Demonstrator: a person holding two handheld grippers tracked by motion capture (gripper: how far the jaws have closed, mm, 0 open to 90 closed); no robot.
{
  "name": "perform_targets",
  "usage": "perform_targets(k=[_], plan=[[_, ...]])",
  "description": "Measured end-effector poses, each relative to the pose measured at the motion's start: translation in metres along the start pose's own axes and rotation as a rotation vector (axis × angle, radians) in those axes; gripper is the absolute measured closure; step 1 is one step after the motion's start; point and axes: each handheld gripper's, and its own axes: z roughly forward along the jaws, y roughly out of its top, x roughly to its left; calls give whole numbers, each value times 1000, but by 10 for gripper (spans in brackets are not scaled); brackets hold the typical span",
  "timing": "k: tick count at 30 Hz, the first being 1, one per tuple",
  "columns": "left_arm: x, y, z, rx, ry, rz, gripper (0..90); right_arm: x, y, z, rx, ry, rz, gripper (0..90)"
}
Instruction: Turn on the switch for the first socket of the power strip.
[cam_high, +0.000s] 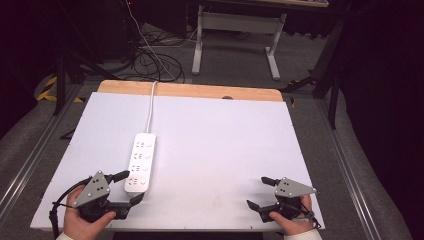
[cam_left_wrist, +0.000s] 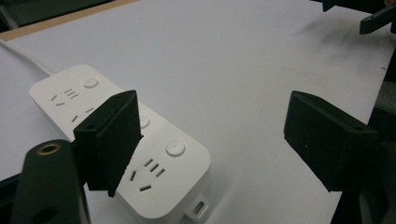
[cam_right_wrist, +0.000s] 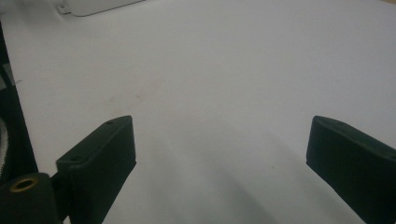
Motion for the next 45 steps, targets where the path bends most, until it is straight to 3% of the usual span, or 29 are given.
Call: perform_targets(k=[5,13,16,17,45], plan=[[-1,4,-1,2,-40,-23,206,0,0,1,0,2,2,95],[-1,18,-5,6,-29,-9,213,2,-2,2,7,3,4,99],[-1,20,-4,11,-42,-9,234,2,-2,1,6,2,4,99],[0,22,-4,12,-59,-4,277,2,-2,1,9,0,6,100],[19,60,8,43,-60,14,338,3,-4,3,23,9,7,101]])
